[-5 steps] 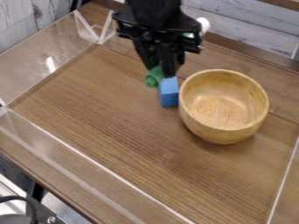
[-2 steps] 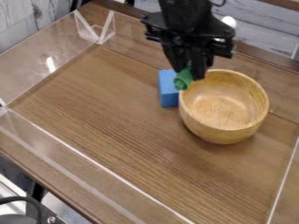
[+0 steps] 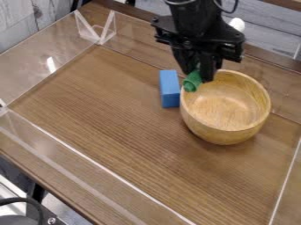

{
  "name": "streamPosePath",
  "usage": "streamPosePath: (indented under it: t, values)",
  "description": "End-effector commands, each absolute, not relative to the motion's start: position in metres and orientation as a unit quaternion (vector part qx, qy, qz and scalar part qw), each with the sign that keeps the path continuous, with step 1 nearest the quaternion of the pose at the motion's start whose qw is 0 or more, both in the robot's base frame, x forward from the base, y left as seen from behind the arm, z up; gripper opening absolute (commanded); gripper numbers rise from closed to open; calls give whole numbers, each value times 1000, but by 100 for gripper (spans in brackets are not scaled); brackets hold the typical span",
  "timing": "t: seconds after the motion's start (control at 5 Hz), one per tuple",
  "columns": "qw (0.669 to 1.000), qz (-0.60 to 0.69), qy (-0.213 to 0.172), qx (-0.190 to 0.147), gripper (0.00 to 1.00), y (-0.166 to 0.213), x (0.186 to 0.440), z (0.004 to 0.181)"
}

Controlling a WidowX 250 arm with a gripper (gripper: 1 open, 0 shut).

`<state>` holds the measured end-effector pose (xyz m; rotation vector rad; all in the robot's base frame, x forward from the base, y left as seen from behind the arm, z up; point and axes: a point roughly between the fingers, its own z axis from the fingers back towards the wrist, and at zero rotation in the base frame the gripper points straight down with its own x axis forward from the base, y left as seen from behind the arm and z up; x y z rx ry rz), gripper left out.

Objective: Put the green marker in the brown bowl

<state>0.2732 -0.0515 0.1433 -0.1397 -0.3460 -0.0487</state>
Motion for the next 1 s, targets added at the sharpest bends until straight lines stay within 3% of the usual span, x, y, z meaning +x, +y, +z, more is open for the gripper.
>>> streamPosePath:
  t: [0.0, 0.8]
  values:
    - [979, -30, -191, -65, 0, -54, 279, 148]
    - [978, -38, -199, -53, 0, -68, 299, 127]
